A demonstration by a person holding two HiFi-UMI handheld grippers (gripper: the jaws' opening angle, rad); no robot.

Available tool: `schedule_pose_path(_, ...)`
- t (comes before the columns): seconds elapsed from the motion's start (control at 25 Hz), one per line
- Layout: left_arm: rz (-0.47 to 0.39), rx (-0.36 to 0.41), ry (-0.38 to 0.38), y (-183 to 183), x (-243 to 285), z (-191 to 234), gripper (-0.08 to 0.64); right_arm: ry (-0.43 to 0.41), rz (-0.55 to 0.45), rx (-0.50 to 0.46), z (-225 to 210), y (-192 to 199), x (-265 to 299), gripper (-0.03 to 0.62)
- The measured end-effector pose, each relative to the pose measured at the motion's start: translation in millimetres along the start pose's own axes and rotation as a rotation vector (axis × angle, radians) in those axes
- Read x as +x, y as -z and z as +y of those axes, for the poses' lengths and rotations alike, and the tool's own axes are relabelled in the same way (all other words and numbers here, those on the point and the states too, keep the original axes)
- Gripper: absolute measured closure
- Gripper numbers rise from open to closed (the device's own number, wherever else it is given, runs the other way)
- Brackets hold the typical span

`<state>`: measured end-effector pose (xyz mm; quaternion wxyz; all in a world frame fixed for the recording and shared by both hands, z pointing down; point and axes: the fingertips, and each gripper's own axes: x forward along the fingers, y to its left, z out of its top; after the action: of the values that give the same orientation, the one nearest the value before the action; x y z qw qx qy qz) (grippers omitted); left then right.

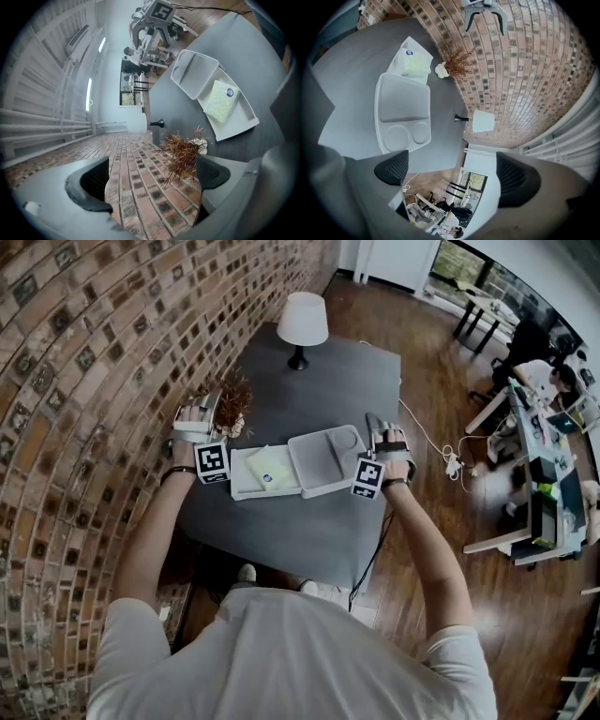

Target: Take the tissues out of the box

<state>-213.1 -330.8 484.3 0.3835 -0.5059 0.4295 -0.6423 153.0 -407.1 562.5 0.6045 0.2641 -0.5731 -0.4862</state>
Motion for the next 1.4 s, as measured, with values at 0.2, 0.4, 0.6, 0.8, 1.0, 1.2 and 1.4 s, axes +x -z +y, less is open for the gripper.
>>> schedule_pose_path(0.2,-0.084,-0.052,0.067,-6.9,8.9,-19.0,-0.011,-0.018,-0.019,0.017,6.4,-18.7,-0.5,-0.002)
schedule_pose_path(0.4,-0.155,-0.089,0.144,-17.8,10.9,-44.8,-0.011,-0.06,-0.028,0.081,21.4,-25.6,2.6,-0.002)
schedule_pose_path(0.6,-0.189,-0.127,0.213,-18.9,18.6,-69.0,-0.011,-0.086,-0.025,0.119,30.9,-25.2,4.8,-0.002)
schedule_pose_path(0.8,-0.229,-0.162,0.283,-28.2,25.0,-94.9,-0.011,-0.116,-0.026,0.17,42.1,-20.9,5.9,-0.002)
schedule_pose_path(1.0,-0.274,-0.233,0.376,-41.7,27.5,-114.7,0.0,-0.161,-0.06,0.343,40.5,-30.4,0.1,-0.002)
schedule_pose_path(1.2,-0.315,-0.201,0.438,-55.4,31.3,-135.3,0.0,-0.188,-0.114,0.414,38.1,-49.8,-10.9,-0.002)
schedule_pose_path(1.4,-0.4,-0.175,0.514,-79.0,28.9,-154.9,0.0,-0.205,-0.174,0.534,26.0,-68.3,-25.9,-0.002)
